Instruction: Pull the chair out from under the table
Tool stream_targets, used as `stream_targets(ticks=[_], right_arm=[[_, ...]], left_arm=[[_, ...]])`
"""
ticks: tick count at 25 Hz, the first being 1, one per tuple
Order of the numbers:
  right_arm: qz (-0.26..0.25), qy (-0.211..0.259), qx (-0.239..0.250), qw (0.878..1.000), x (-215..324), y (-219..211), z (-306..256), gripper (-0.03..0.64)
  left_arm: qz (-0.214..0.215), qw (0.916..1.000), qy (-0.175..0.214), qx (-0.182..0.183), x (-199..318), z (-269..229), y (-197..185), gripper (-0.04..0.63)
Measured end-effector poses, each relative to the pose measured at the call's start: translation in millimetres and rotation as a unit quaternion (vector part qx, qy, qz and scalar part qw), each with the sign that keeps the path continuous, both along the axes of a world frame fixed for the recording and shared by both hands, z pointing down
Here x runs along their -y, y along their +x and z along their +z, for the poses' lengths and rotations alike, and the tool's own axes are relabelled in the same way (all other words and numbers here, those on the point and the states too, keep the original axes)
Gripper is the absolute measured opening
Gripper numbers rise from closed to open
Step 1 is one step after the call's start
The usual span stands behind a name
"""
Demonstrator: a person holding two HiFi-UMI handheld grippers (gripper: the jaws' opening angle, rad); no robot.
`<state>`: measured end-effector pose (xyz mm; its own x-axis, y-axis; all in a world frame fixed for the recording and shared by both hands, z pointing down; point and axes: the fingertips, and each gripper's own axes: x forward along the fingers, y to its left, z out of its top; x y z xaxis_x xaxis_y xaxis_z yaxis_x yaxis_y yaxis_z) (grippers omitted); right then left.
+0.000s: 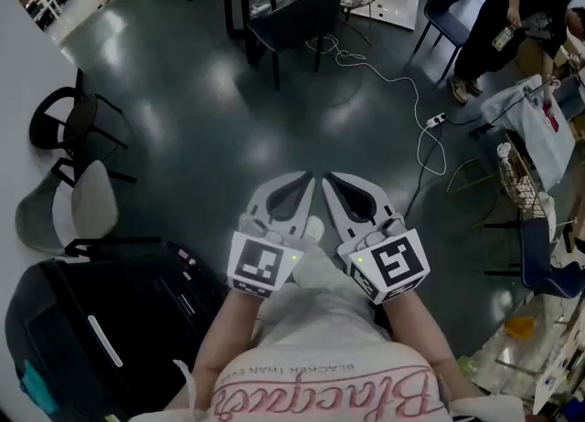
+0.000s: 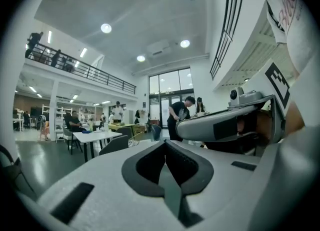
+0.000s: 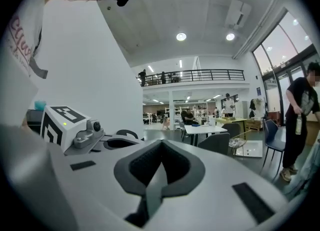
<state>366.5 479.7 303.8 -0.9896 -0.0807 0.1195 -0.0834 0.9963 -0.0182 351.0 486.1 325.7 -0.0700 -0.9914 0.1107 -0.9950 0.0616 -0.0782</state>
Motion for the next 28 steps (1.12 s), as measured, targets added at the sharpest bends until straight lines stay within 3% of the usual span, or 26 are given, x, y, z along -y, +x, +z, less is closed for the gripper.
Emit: stream_targets(ticks=[16,28], right_arm=[[-0.028,-0.018,-0.013,0.999,108,-114,11,0.004],[-0.033,-0.005,-0.025,0.999,175,-160,19,0.005]], left_arm=[[-0.01,0.9999,0.002,0.009,116,-6,-117,0.005],[-0.022,0.9996,0.007,-0.015,181,5,-166,0.005]])
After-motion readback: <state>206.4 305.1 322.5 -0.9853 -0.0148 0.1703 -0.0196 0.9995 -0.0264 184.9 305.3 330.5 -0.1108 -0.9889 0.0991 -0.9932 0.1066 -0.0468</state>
